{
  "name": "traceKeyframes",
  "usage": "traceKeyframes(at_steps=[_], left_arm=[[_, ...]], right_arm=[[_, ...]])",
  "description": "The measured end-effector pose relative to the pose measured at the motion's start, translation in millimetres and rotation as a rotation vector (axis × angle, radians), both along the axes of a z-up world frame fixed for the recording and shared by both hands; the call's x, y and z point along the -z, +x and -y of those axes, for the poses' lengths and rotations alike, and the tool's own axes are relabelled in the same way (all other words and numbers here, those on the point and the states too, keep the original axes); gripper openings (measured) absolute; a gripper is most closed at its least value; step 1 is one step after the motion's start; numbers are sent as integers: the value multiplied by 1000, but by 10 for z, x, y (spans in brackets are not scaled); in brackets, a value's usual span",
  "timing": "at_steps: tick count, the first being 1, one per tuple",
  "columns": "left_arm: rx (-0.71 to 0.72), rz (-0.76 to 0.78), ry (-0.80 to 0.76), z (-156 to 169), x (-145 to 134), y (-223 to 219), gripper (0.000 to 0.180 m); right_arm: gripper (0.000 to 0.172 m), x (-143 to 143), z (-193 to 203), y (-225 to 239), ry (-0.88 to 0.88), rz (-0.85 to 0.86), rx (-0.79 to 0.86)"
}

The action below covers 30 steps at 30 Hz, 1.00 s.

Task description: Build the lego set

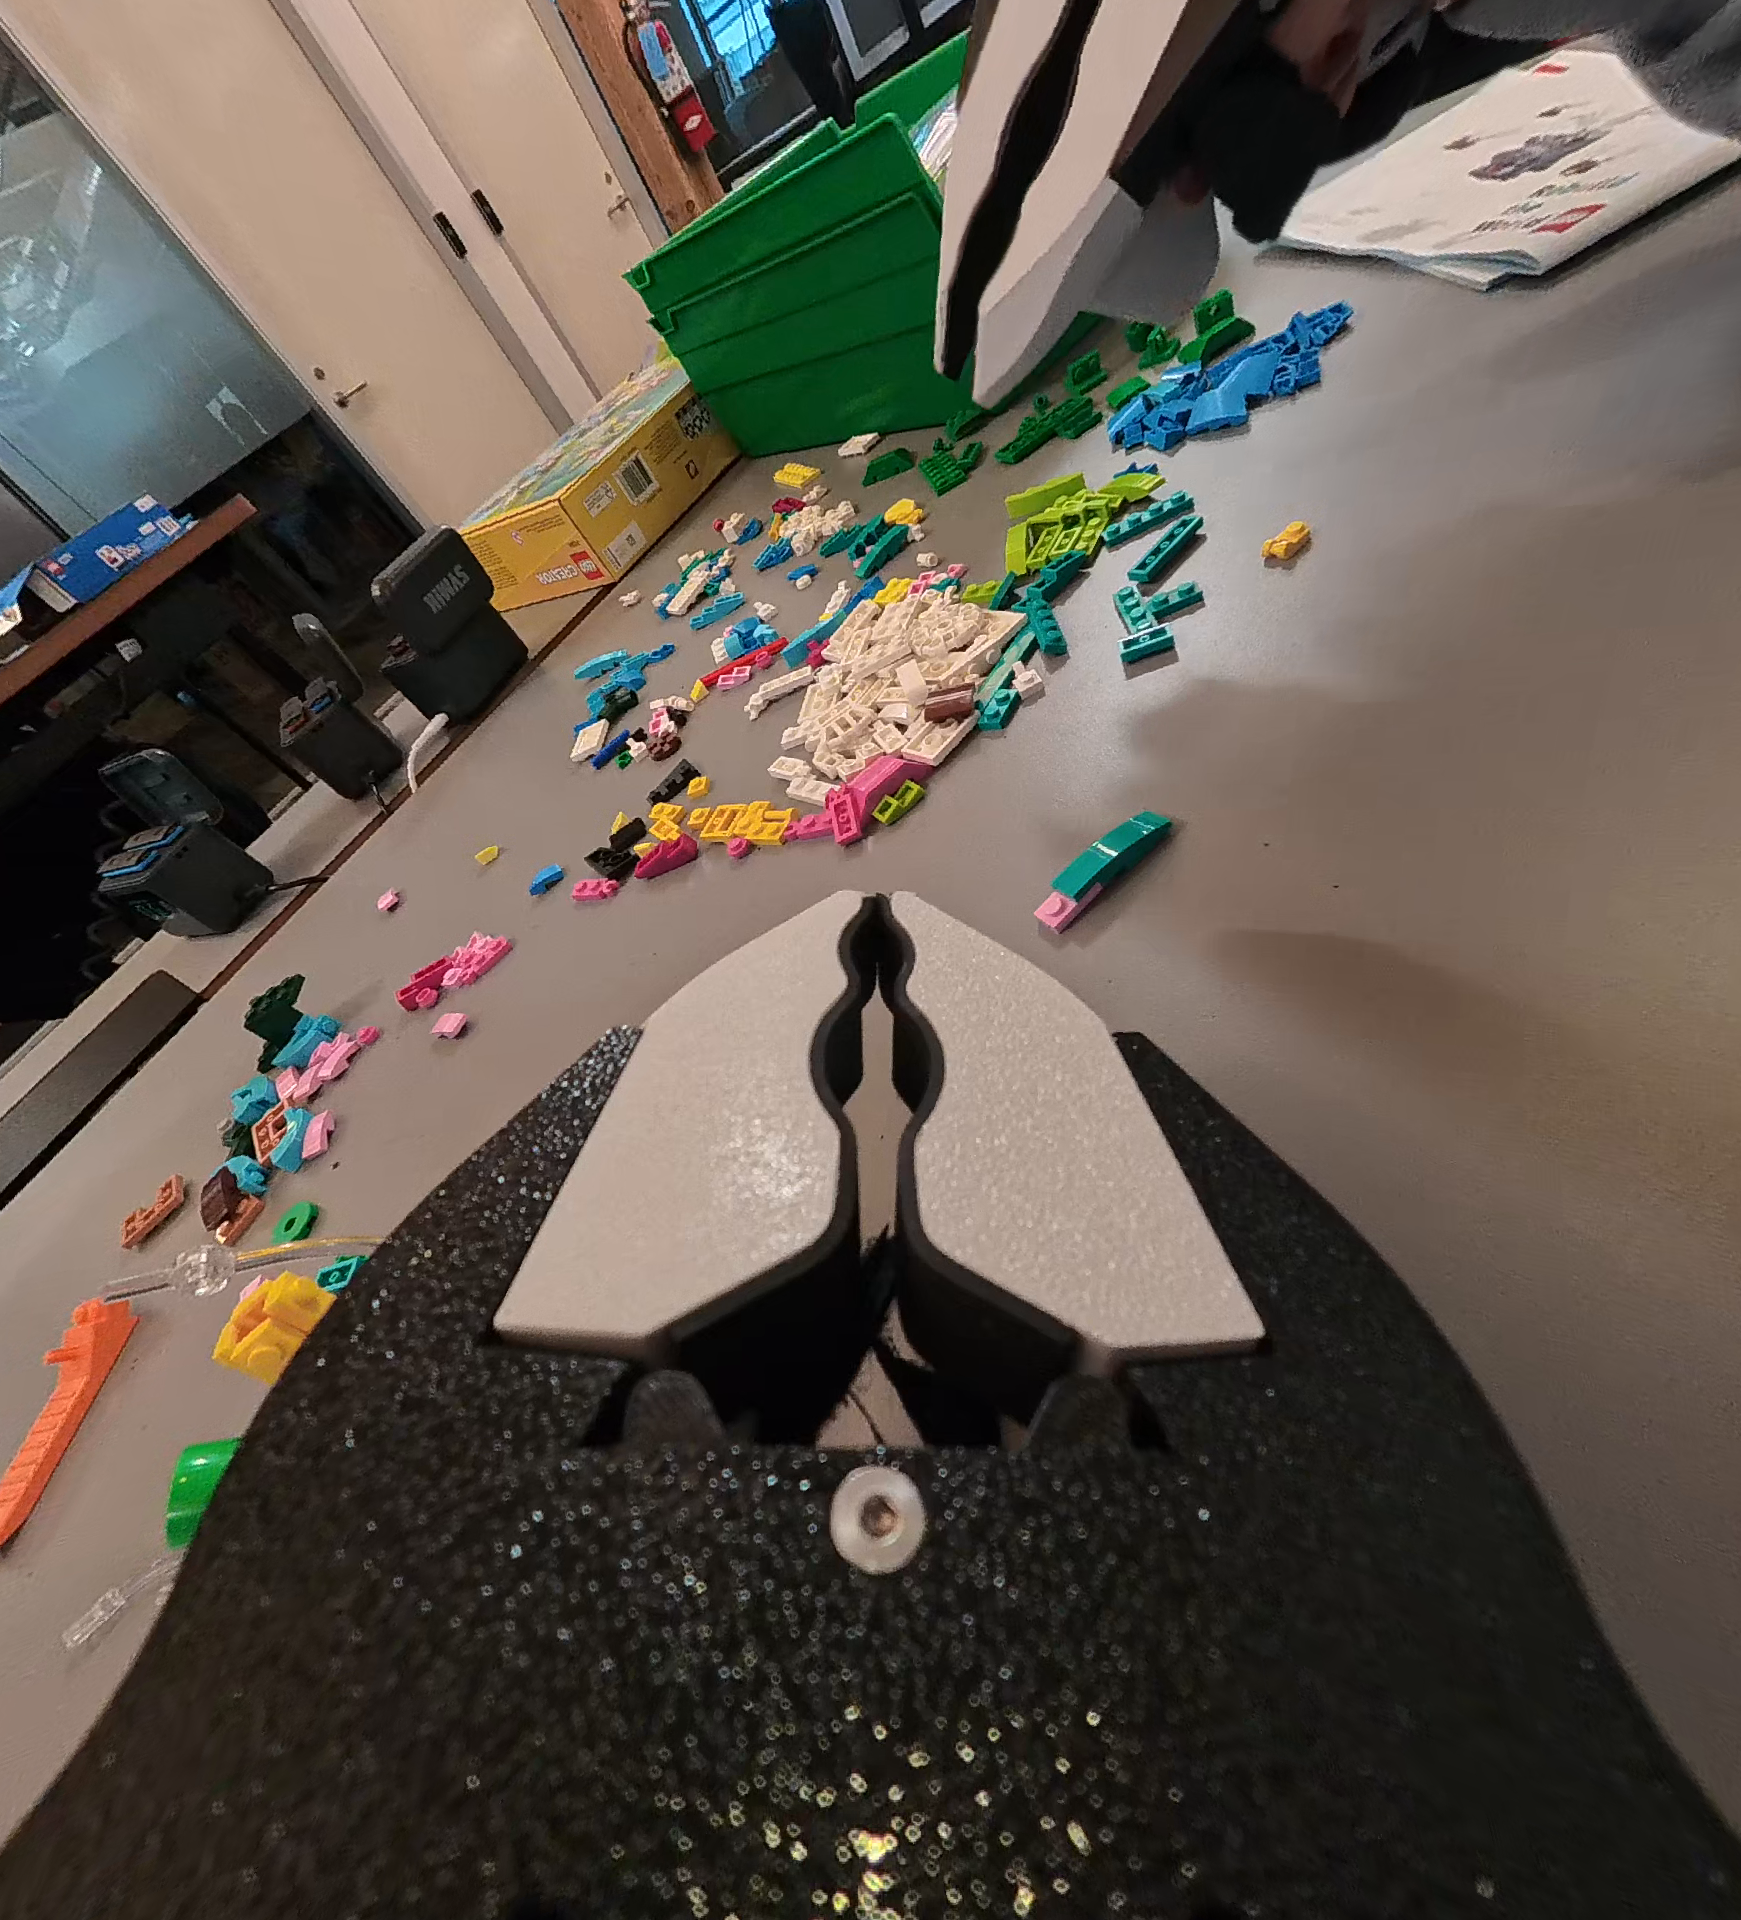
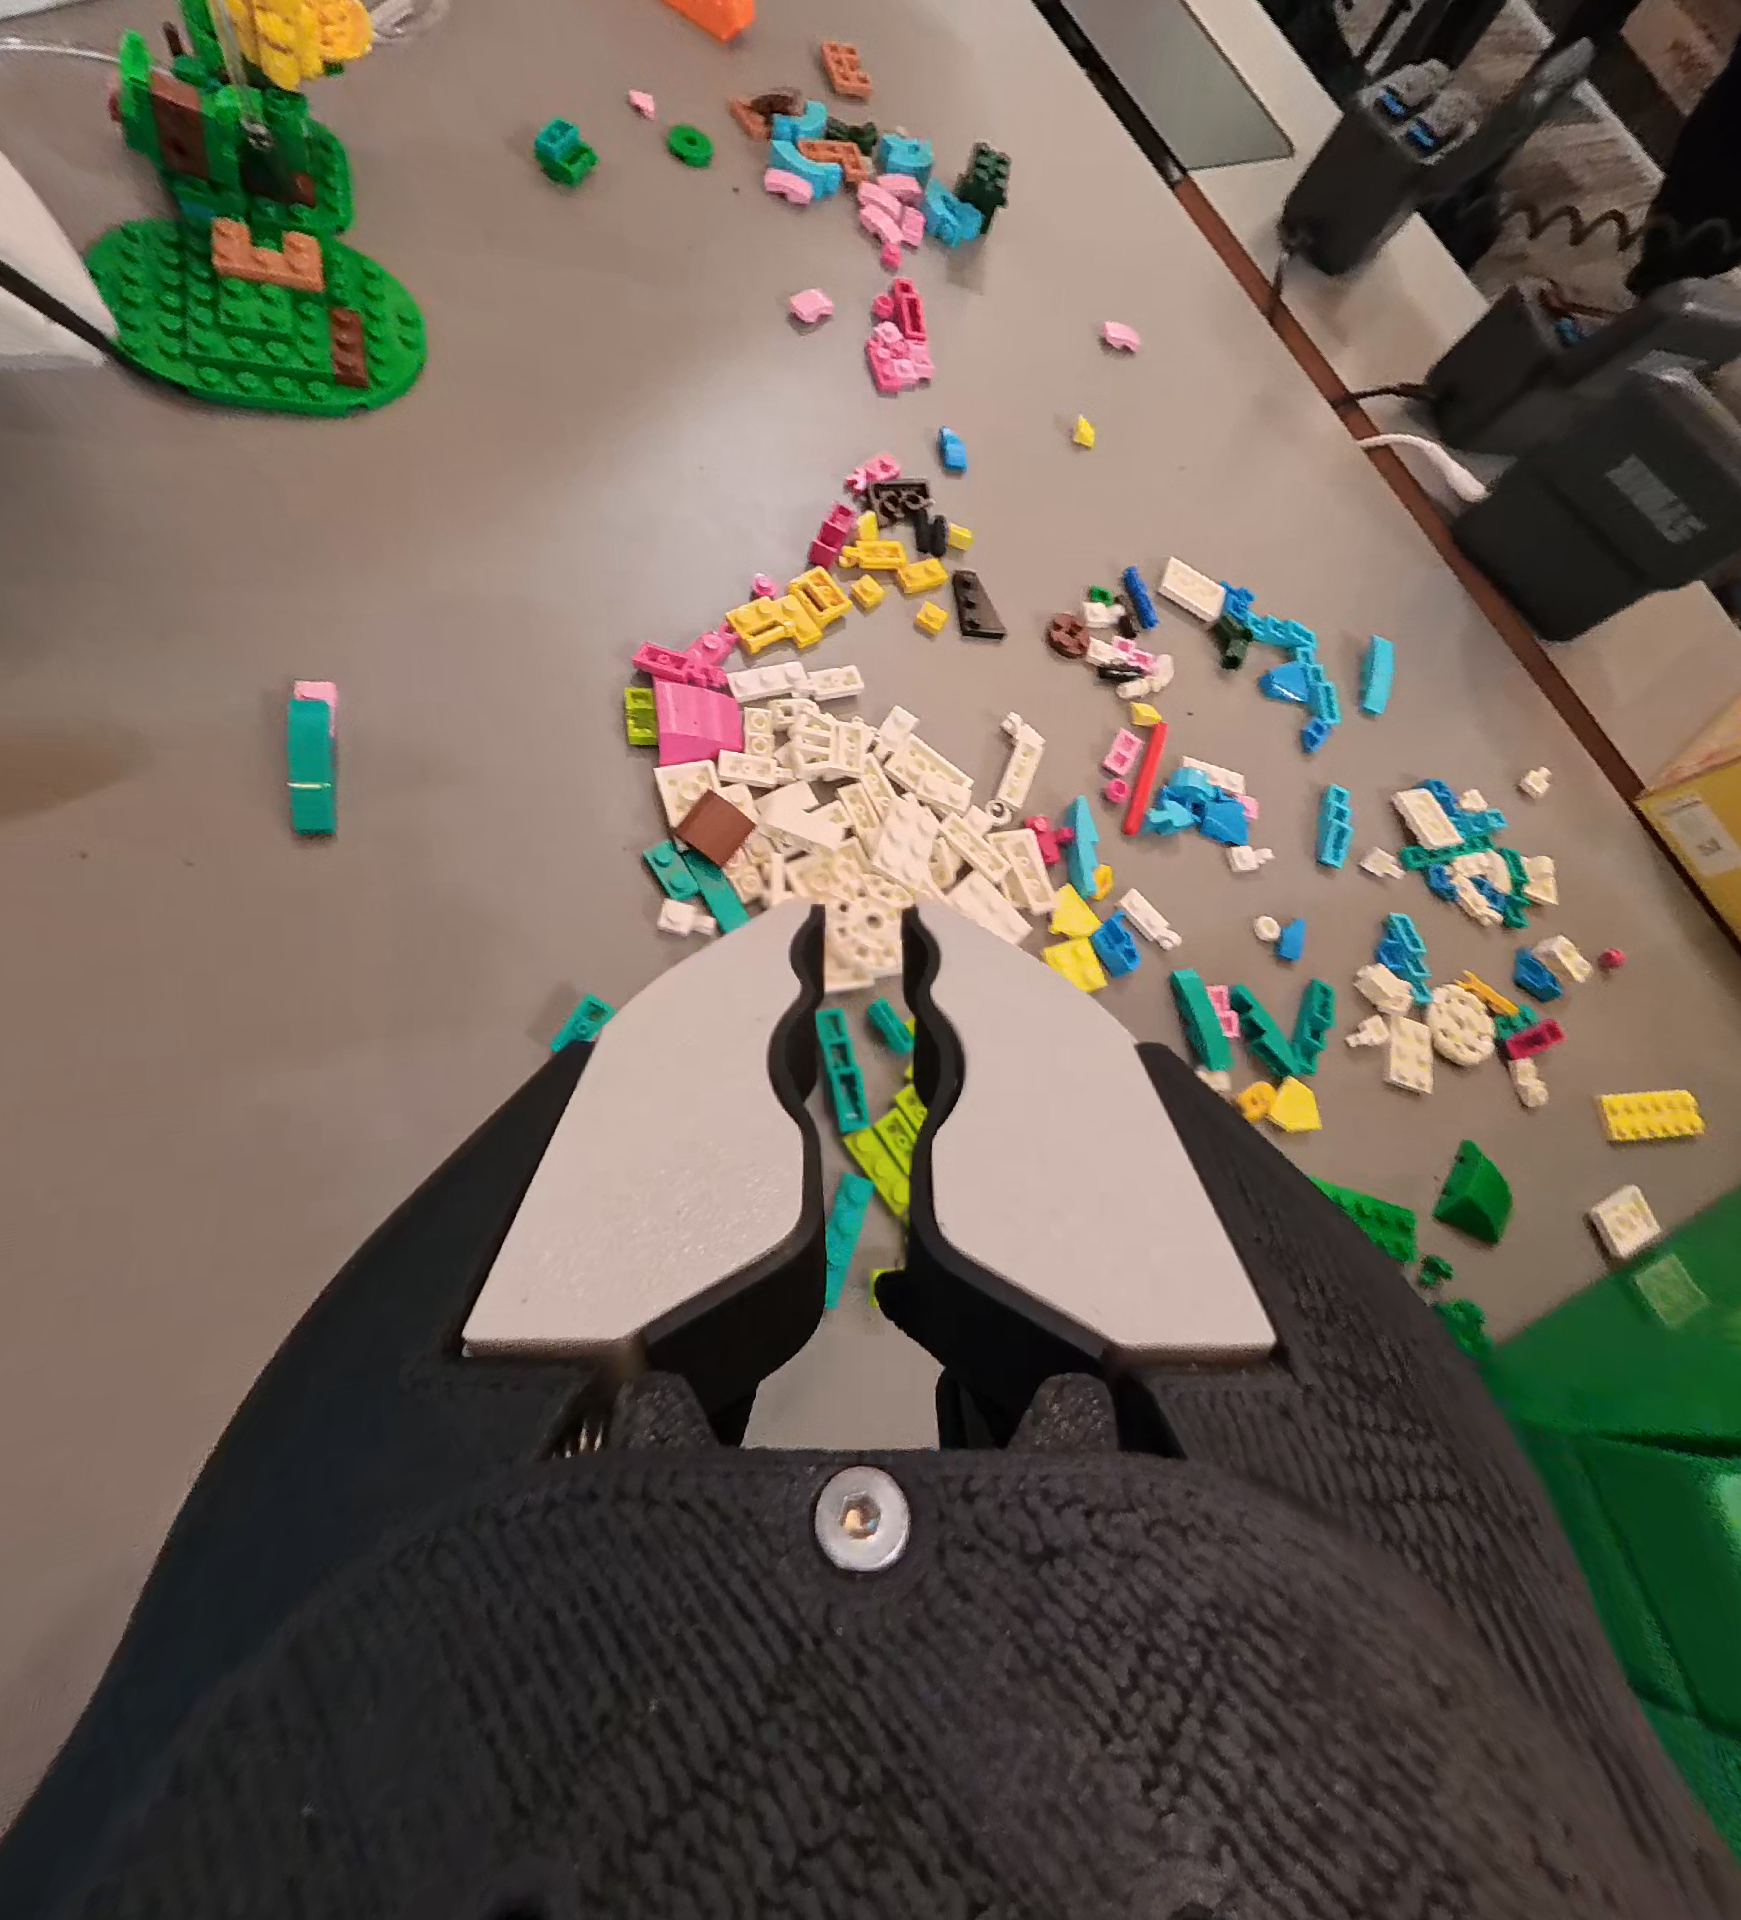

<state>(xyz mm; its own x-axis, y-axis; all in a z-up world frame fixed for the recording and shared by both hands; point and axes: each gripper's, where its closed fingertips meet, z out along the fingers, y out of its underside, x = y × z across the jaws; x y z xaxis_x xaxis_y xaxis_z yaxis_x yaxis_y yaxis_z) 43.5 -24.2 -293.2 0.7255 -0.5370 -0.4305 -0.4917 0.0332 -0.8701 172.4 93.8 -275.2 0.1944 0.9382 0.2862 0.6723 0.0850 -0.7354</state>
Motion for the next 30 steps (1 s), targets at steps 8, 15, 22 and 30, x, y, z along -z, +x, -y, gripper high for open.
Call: traceKeyframes(at_steps=[8, 15, 22, 30], left_arm=[[0, 1, 1, 0, -2, 1, 0], [1, 0, 1, 0, -1, 4, 0], [1, -1, 1, -1, 2, 6, 0], [1, -3, 3, 0, 5, 10, 0]], right_arm=[[12, 211, 237, -209, -63, 33, -95], [12, 298, 333, -276, -92, 47, -133], [12, 314, 357, -288, -98, 47, -144], [12, 337, 402, -312, -102, 54, -164]])
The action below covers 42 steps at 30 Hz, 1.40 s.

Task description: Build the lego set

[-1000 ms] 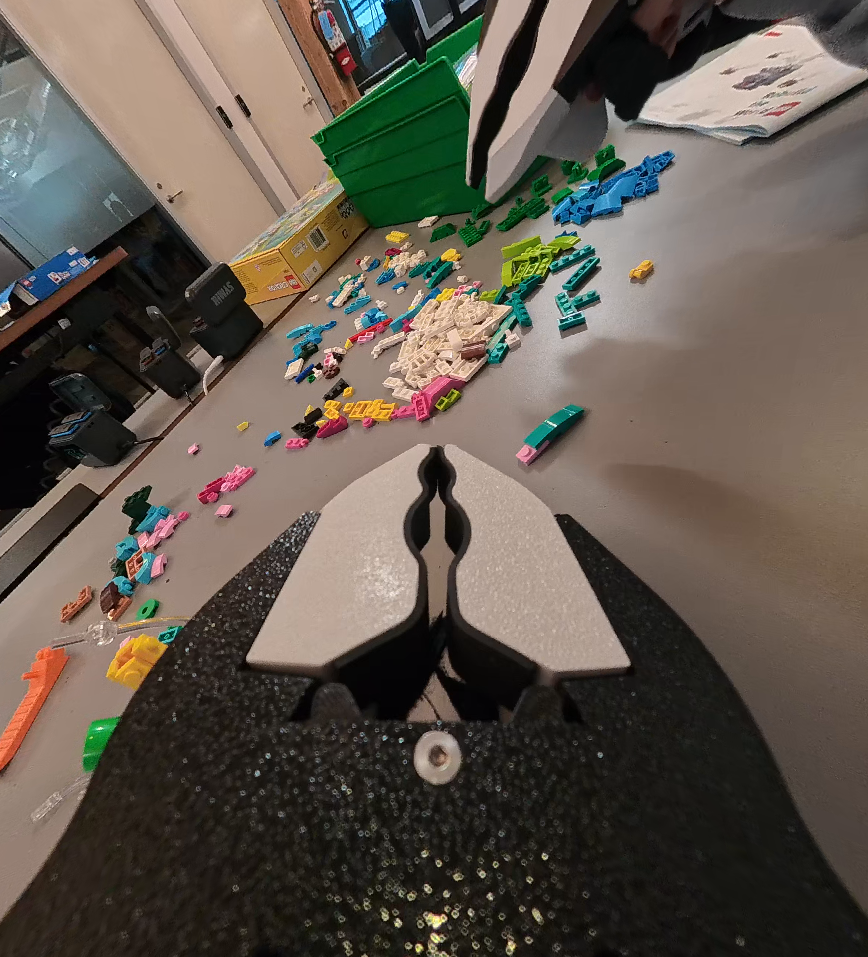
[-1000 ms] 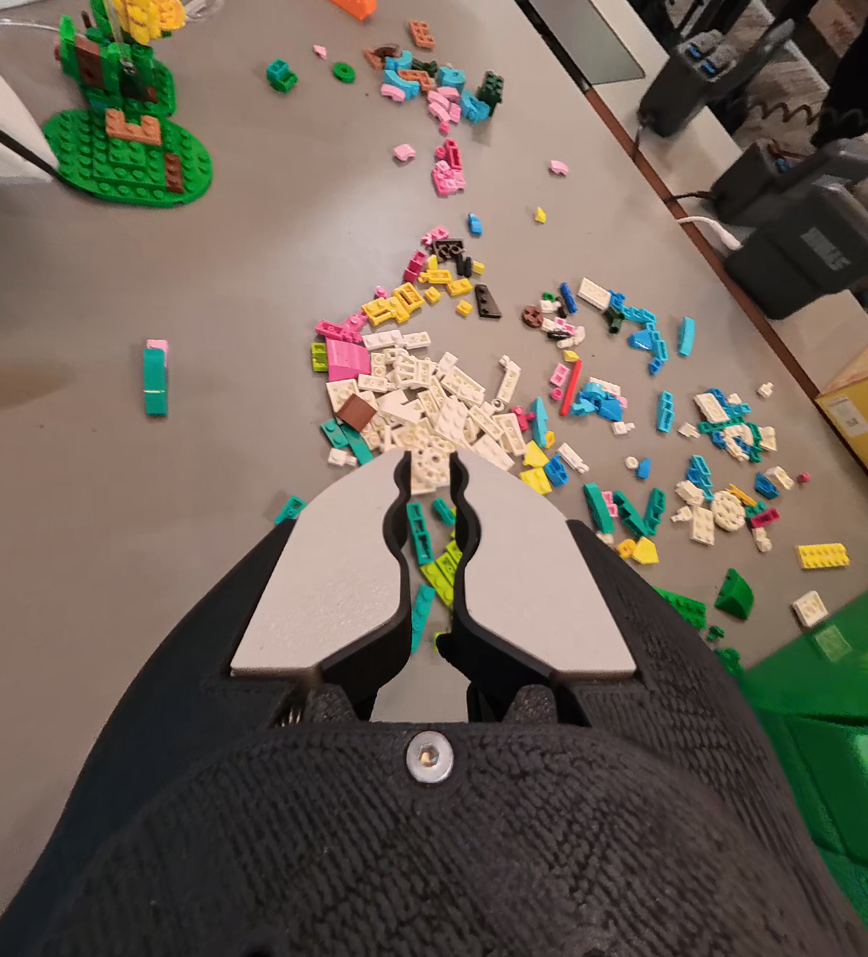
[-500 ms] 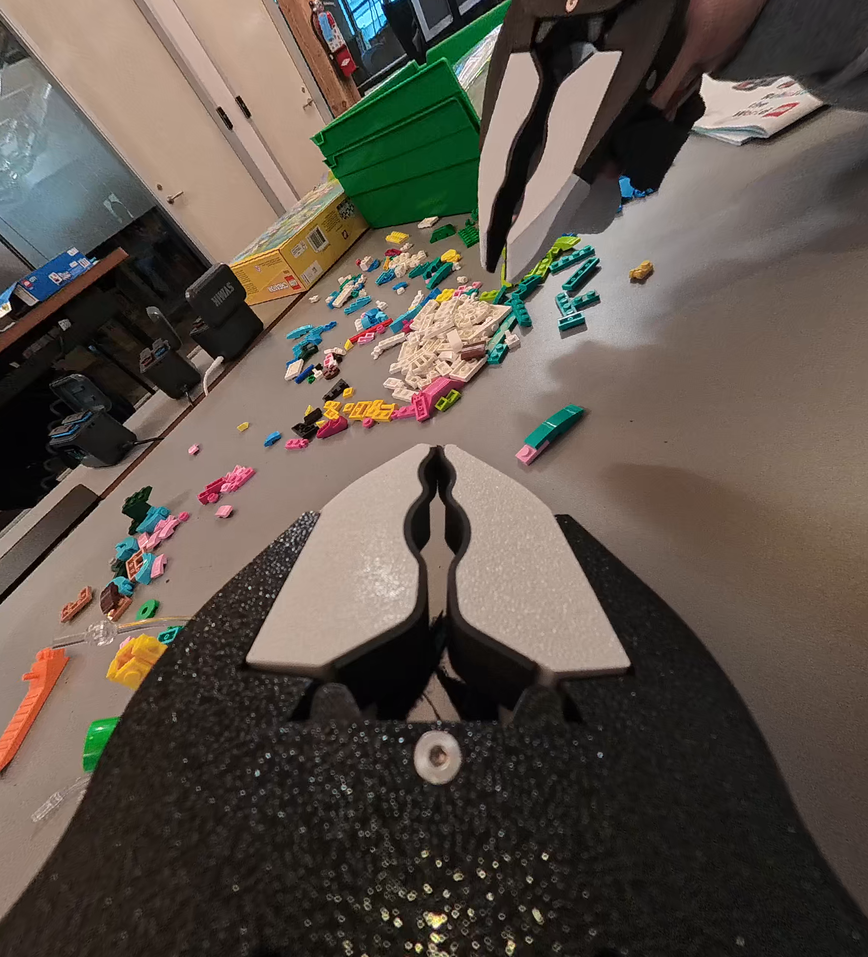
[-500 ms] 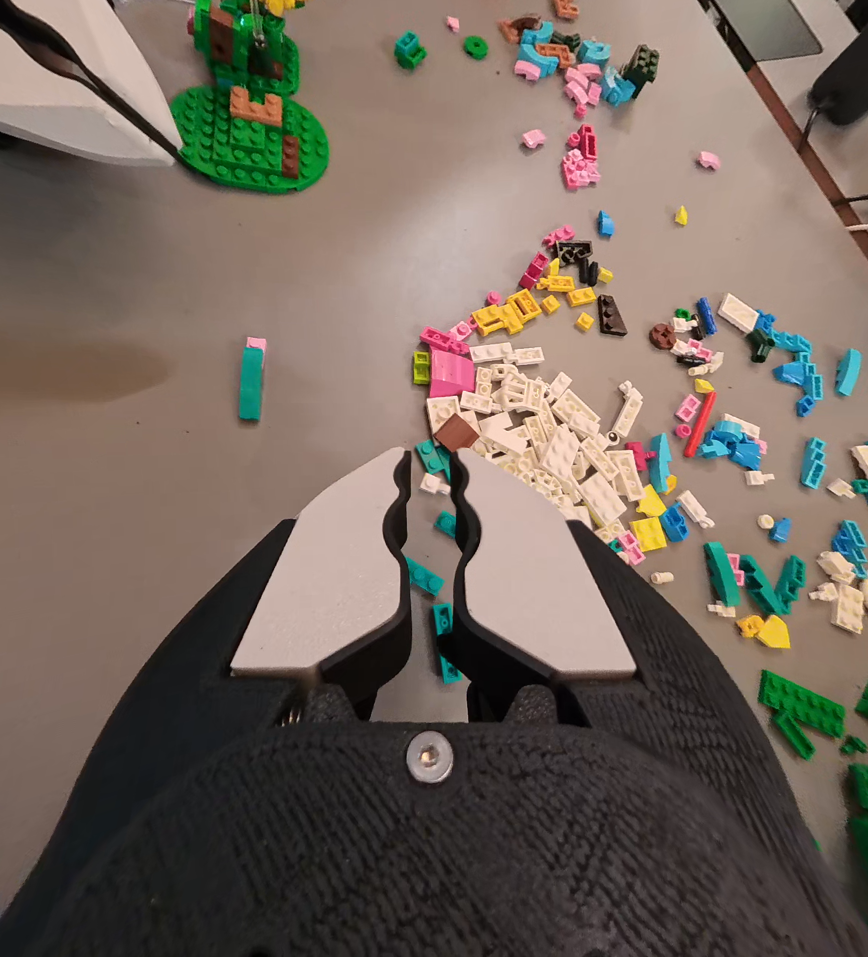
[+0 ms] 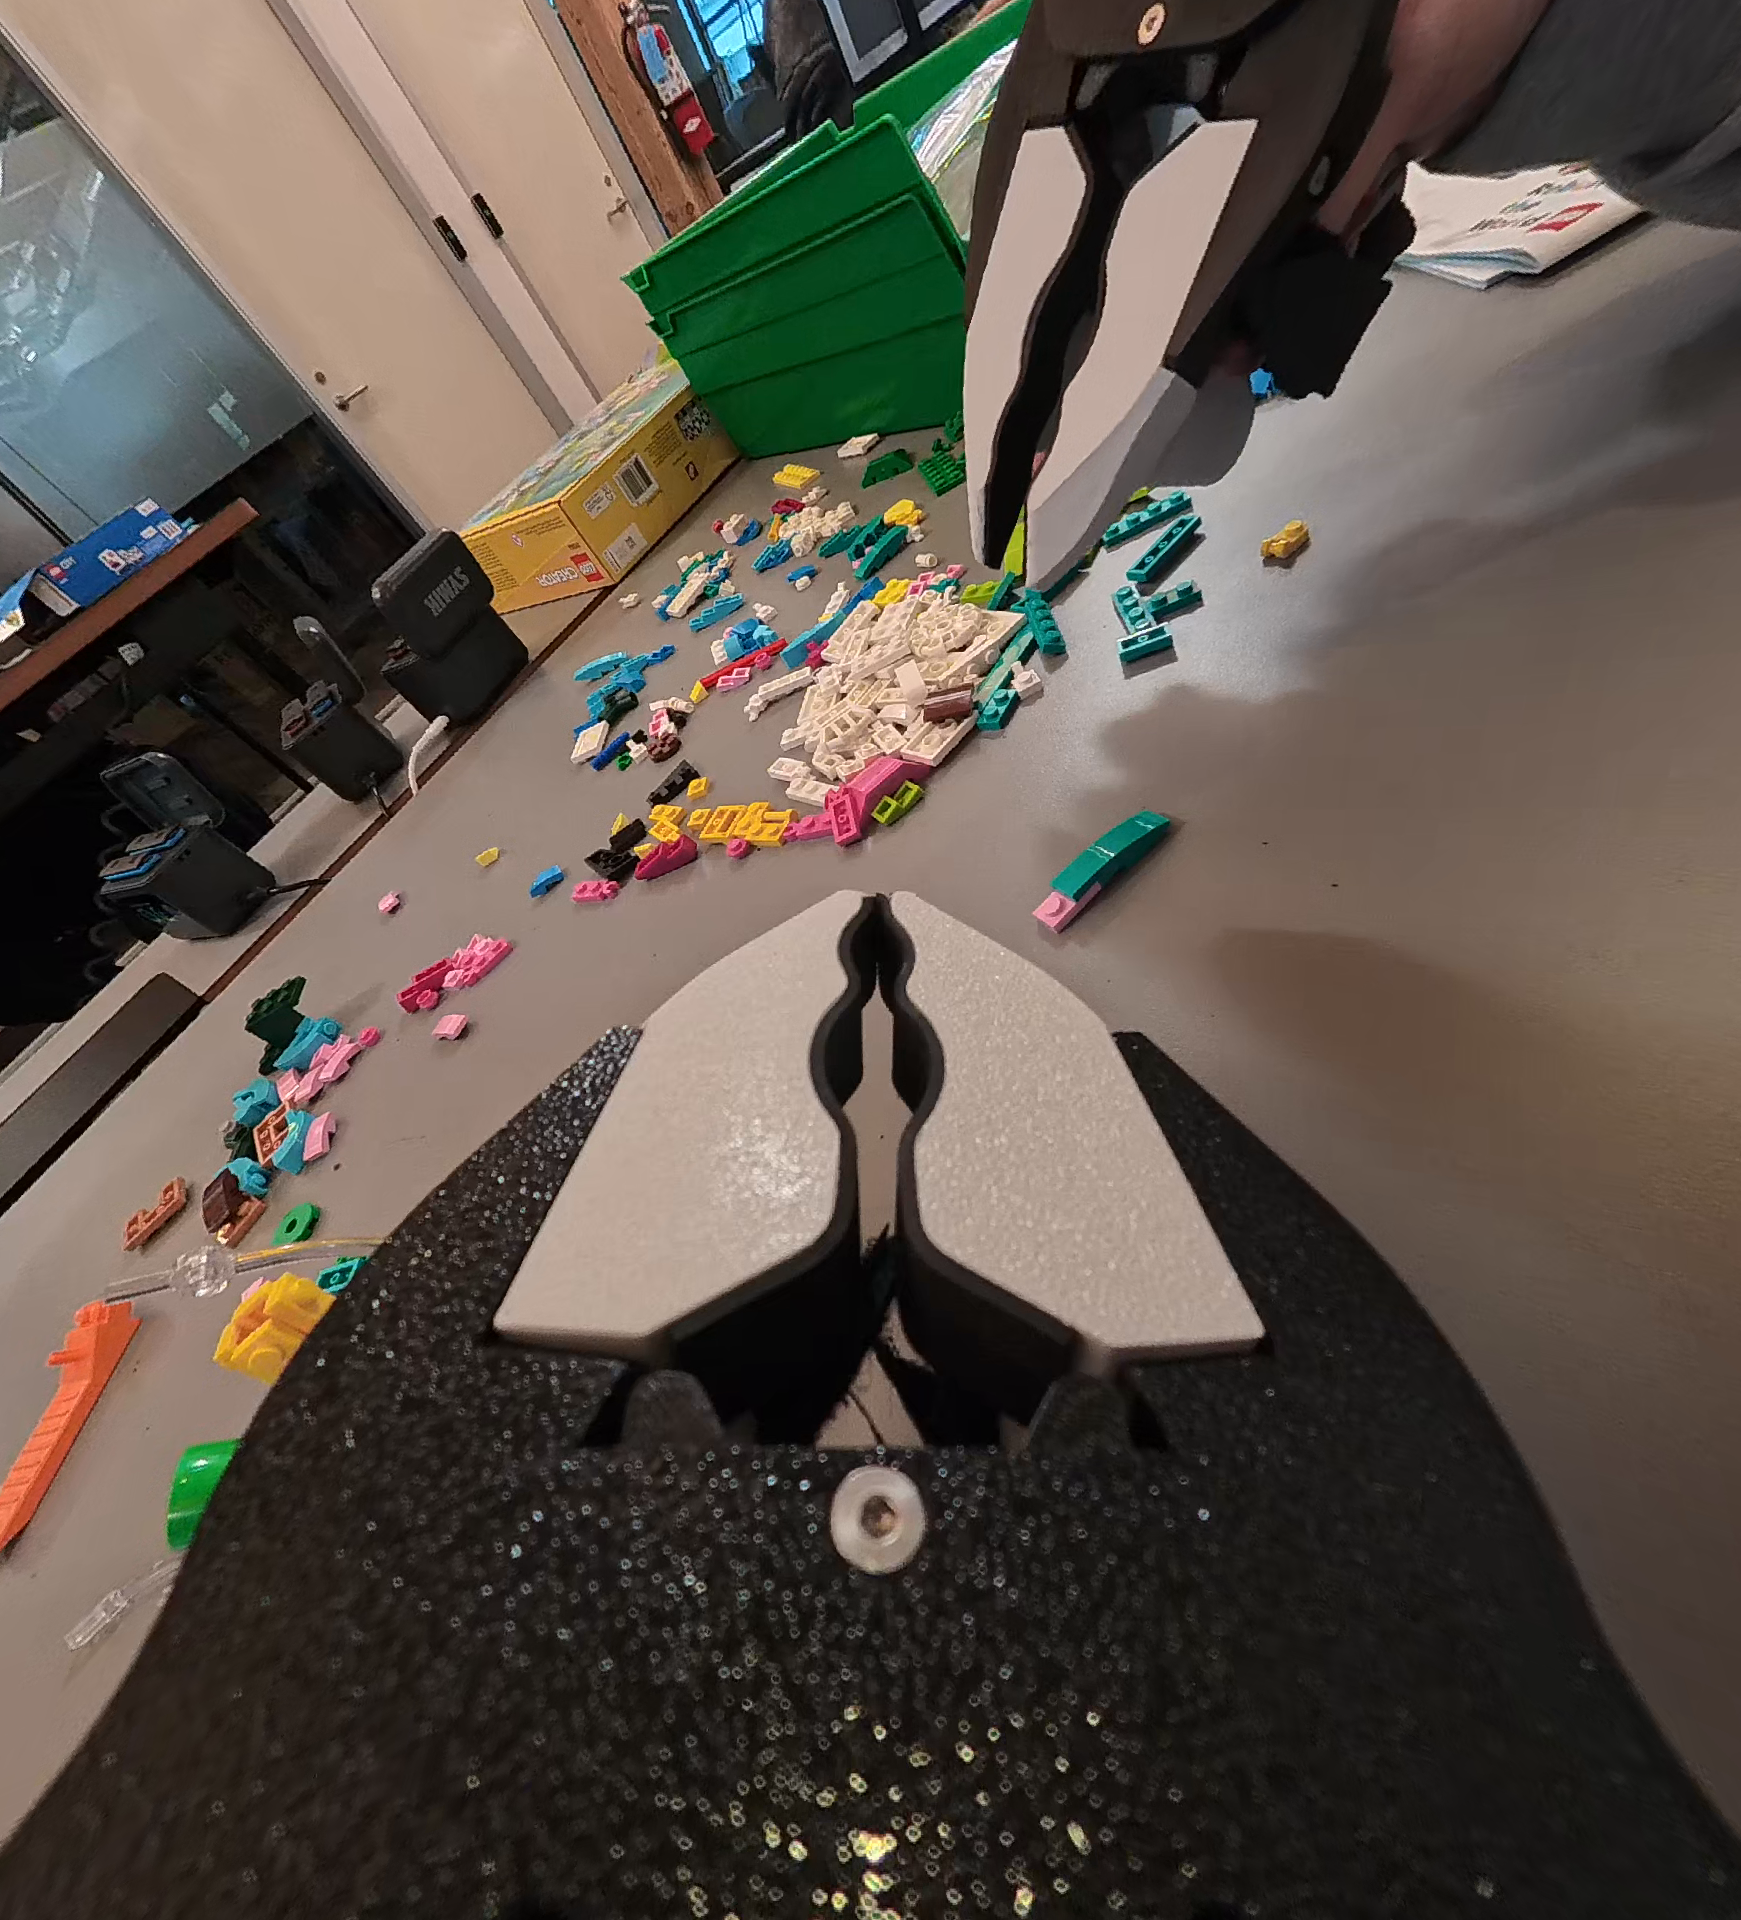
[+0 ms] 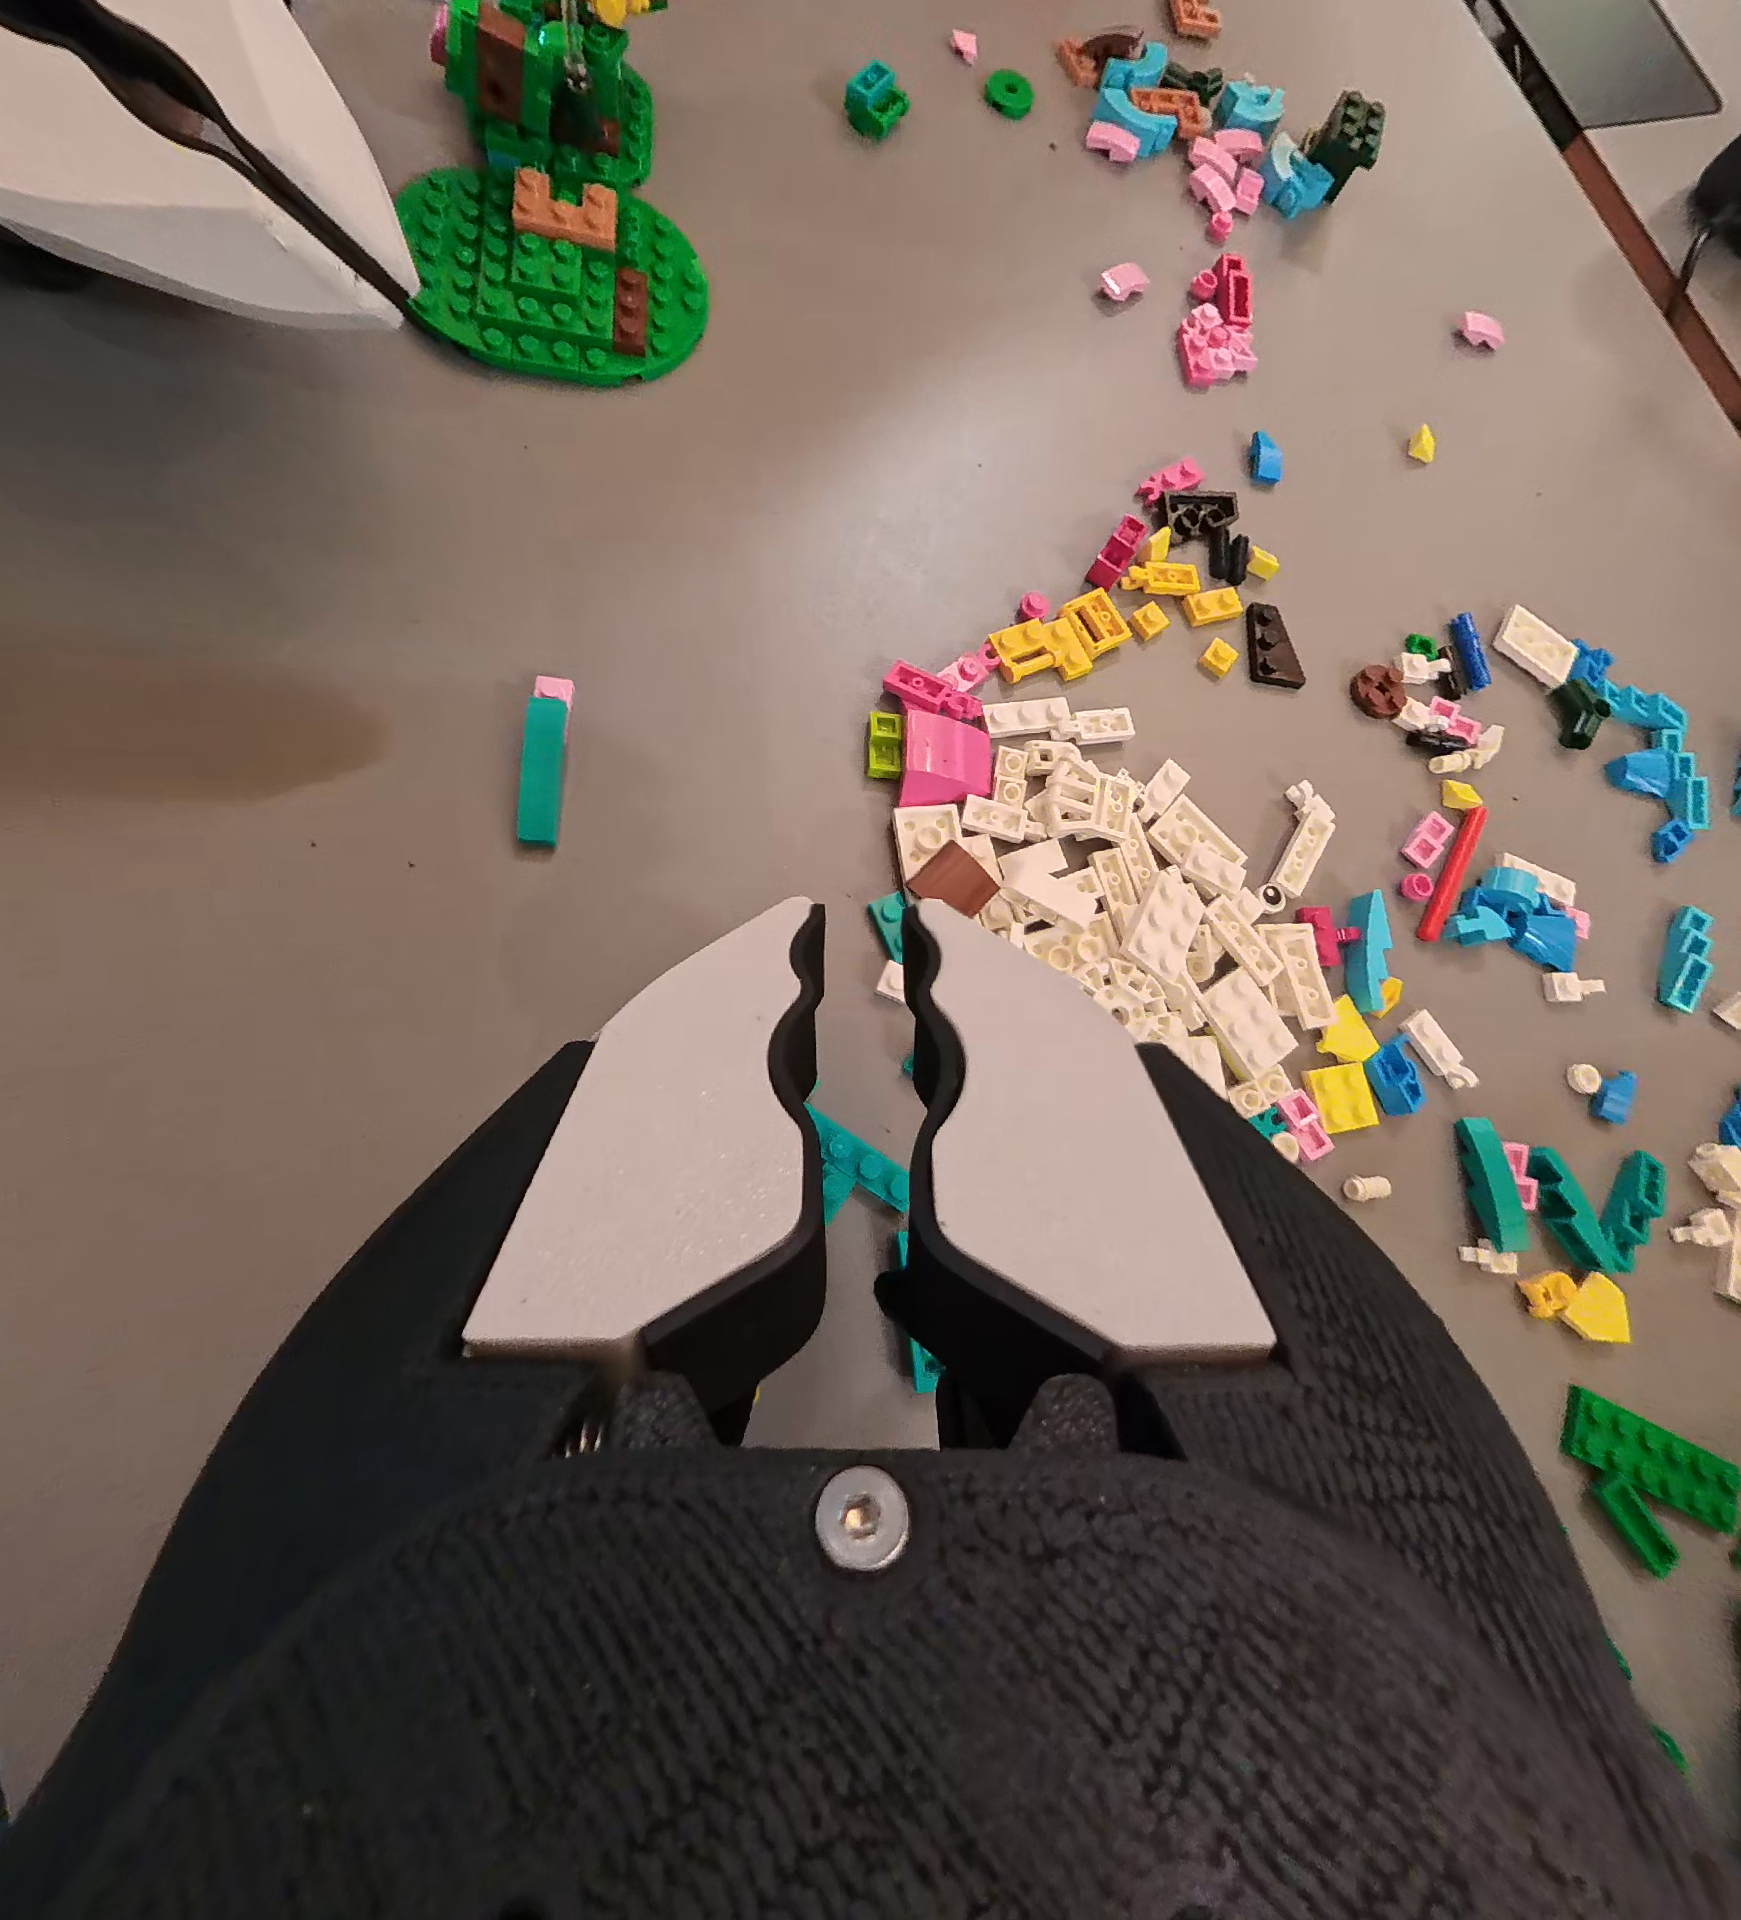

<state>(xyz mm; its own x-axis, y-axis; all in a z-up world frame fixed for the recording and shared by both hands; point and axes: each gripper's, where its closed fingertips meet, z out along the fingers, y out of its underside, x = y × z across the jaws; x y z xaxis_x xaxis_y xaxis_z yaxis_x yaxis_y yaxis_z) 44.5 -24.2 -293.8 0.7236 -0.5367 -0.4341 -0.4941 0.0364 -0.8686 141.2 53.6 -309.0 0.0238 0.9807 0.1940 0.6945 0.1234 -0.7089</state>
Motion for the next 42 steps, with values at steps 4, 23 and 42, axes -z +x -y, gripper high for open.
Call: traceKeyframes(at_steps=[4, 23, 42], left_arm=[[1, 0, 0, 0, 4, 3, 0], [0, 1, -2, -9, 14, 5, 0], [2, 0, -2, -17, 15, 7, 0]], right_arm=[[12, 10, 16, -6, 2, 5, -8], [12, 24, 45, -16, -7, 10, -23], [13, 41, 88, -37, -19, 8, -41]])
